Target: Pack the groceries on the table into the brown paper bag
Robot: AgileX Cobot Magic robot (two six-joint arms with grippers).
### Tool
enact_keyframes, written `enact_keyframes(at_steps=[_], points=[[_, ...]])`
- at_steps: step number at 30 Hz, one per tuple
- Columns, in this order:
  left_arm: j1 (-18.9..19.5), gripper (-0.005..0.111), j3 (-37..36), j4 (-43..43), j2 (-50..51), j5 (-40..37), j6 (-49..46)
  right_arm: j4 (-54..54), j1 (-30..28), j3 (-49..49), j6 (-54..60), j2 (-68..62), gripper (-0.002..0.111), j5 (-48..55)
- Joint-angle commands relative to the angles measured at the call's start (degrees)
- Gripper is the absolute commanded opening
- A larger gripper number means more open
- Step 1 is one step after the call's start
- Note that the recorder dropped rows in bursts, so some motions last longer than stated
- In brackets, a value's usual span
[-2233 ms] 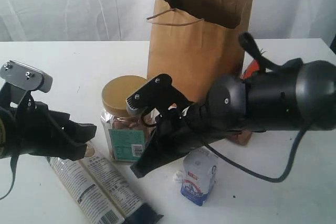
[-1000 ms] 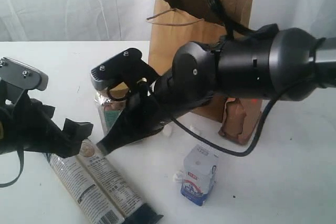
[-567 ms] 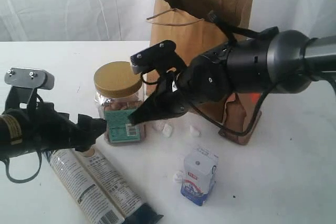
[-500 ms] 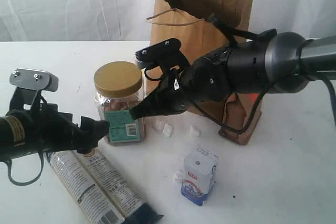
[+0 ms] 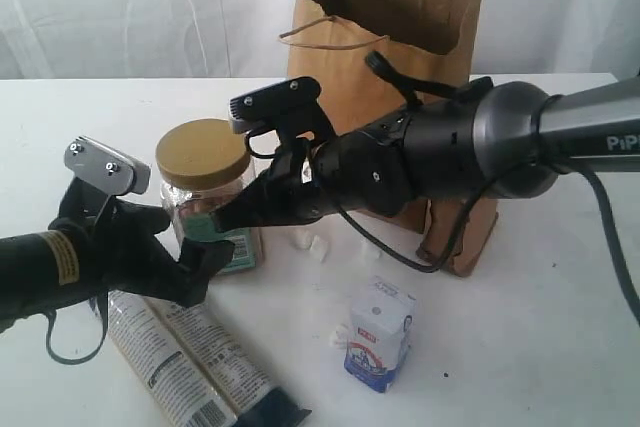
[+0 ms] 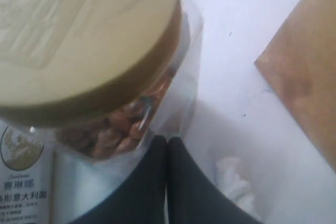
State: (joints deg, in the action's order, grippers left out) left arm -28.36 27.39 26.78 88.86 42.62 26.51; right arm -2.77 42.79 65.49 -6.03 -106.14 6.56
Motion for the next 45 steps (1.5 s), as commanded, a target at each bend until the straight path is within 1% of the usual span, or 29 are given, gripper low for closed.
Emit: enact_keyframes(at_steps=[1,6,10,12,13,15,17,18,23,28,30,33,36,39,40,43,44,45], points=[[-0.4,0.087,0.1,0.2,0.8,2.7,-0.7,0.1,1.1,-0.2,-0.3,0.9,0.000,3.3],[-0.4,0.087,0.1,-6.5,0.9,2.8,1.3,0.3,1.0,-0.2,2.9,1.3,0.000,4.1],[-0.4,0.087,0.1,-11.4,0.9,2.8,1.9,-0.3,1.2,-0.2,3.0,1.3,0.000,4.0],[-0.4,0.087,0.5,-13.2,0.9,2.5,1.5,-0.4,1.1,-0.2,3.0,1.3,0.000,2.3],[-0.4,0.087,1.1,-13.9,1.1,2.2,-0.3,-0.4,1.2,-0.2,2.8,1.3,0.000,1.5],[-0.4,0.087,2.7,-14.9,2.1,2.3,-6.8,-0.4,1.4,-0.2,2.8,1.4,0.000,-0.1],[-0.4,0.087,4.9,-15.7,3.6,2.2,-13.3,-0.4,1.5,-0.2,2.8,1.8,0.000,0.1],[-0.4,0.087,5.7,-15.9,4.4,1.9,-15.0,-0.4,1.5,-0.2,2.8,2.1,0.000,0.6],[-0.3,0.087,9.4,-15.9,6.2,0.0,-21.0,-0.2,1.5,-0.2,3.5,3.7,0.000,6.7],[-0.3,0.086,10.2,-16.8,6.2,-1.2,-34.3,-0.1,1.5,-0.2,6.4,5.7,0.000,11.8],[-0.3,0.086,10.2,-19.7,6.2,-1.9,-37.3,-0.1,1.5,-0.2,6.4,7.0,0.000,12.8],[-0.3,0.086,10.2,-29.2,6.2,-2.3,-37.5,0.0,1.5,-0.2,6.4,9.0,0.000,15.0],[-0.3,0.086,10.2,-36.9,5.7,-2.9,-35.9,1.3,1.3,-0.2,6.4,10.6,0.000,19.4],[-0.4,0.086,10.2,-36.7,3.1,-7.4,-30.7,5.9,1.1,-0.2,7.5,11.0,0.000,23.8],[-0.4,0.086,10.2,-35.0,2.3,-9.8,-28.0,7.4,1.1,-0.2,7.5,11.0,0.000,24.2],[-0.4,0.086,10.2,-26.8,-0.8,-16.7,-14.8,10.4,1.1,-0.2,7.5,10.7,0.000,24.5],[-0.8,0.086,10.2,-19.6,-2.3,-19.4,-4.2,10.5,1.1,-0.2,7.5,10.7,0.000,24.1],[-1.1,0.086,10.2,-16.7,-2.6,-19.6,-0.5,10.5,1.1,-0.2,7.5,10.7,0.000,23.9]])
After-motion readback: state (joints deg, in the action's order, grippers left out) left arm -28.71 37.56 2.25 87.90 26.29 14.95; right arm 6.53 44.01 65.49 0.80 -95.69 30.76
